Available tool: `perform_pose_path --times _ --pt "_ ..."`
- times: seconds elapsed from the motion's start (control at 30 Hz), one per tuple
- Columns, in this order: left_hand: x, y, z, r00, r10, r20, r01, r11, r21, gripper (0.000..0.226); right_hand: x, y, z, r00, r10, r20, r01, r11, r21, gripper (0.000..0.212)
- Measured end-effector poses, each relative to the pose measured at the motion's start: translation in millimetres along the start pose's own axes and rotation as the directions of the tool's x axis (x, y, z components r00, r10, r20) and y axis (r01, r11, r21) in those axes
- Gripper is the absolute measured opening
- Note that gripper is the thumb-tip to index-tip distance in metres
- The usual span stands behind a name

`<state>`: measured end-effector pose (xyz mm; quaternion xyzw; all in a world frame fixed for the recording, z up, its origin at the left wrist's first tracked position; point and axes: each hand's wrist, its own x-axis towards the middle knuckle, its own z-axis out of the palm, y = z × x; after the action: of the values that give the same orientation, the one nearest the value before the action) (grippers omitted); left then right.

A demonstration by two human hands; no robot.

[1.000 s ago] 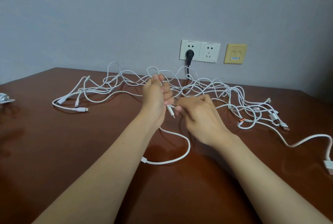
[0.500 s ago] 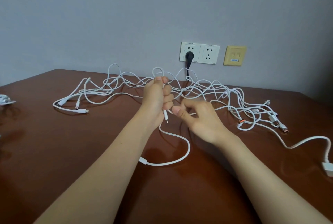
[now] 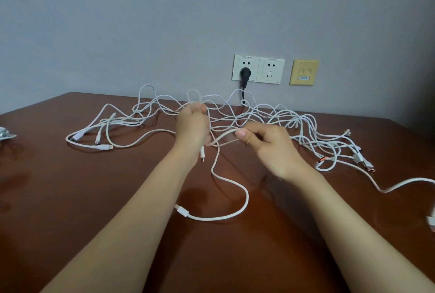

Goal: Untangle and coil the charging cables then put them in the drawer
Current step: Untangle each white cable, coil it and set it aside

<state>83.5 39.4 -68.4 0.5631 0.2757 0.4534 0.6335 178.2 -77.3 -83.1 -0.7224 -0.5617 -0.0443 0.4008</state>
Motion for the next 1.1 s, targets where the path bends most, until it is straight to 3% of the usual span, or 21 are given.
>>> perform_pose_path --times 0.1,0.17,0.3,0.5,0.57,0.73,0.8,0.93,1.1 --pt "-9.0 -12.3 11.9 0.987 -0.047 0.152 -0.005 0.944 0.329 0.034 -0.6 -2.6 1.3 0.999 0.022 -0.040 -0.023 0.999 -0.048 0.027" --pt "-14.9 -16.3 15.2 0.952 -0.103 0.287 -0.007 0.933 0.361 0.037 -0.2 -2.5 0.4 0.993 0.058 -0.102 -0.063 0.997 -0.052 0.019" --pt "-18.4 -14.7 12.5 0.908 -0.064 0.415 -0.115 0.913 0.392 0.045 0.4 -4.6 -5.8 0.976 0.106 -0.188 -0.116 0.992 -0.045 0.026" --pt "-23.0 -20.4 12.8 0.792 -0.184 0.582 -0.212 0.811 0.546 0.033 -4.4 -2.9 -12.3 0.992 -0.030 -0.120 -0.001 0.968 -0.250 0.022" --pt "-22.5 -20.9 10.1 0.769 -0.200 0.607 -0.203 0.824 0.529 0.032 -5.6 -2.2 -14.0 0.991 -0.052 -0.126 0.014 0.959 -0.283 0.025" --pt "-20.2 -21.7 12.1 0.795 -0.196 0.574 -0.094 0.895 0.436 0.034 -6.1 -2.0 -10.8 0.992 -0.064 -0.112 0.027 0.953 -0.302 0.021" --pt "-20.5 -21.5 12.2 0.827 -0.194 0.528 -0.052 0.908 0.415 0.034 -6.9 -0.3 -6.5 0.994 -0.080 -0.078 0.053 0.953 -0.298 0.011" --pt "-12.6 -18.2 8.8 0.905 -0.162 0.394 0.018 0.939 0.344 0.037 -5.3 3.5 -5.0 0.996 0.017 -0.083 -0.036 0.973 -0.230 0.014" --pt "-7.3 -13.4 4.7 0.975 -0.078 0.210 0.016 0.960 0.281 0.036 -4.7 14.2 -4.2 0.984 0.175 -0.016 -0.165 0.885 -0.436 0.026"
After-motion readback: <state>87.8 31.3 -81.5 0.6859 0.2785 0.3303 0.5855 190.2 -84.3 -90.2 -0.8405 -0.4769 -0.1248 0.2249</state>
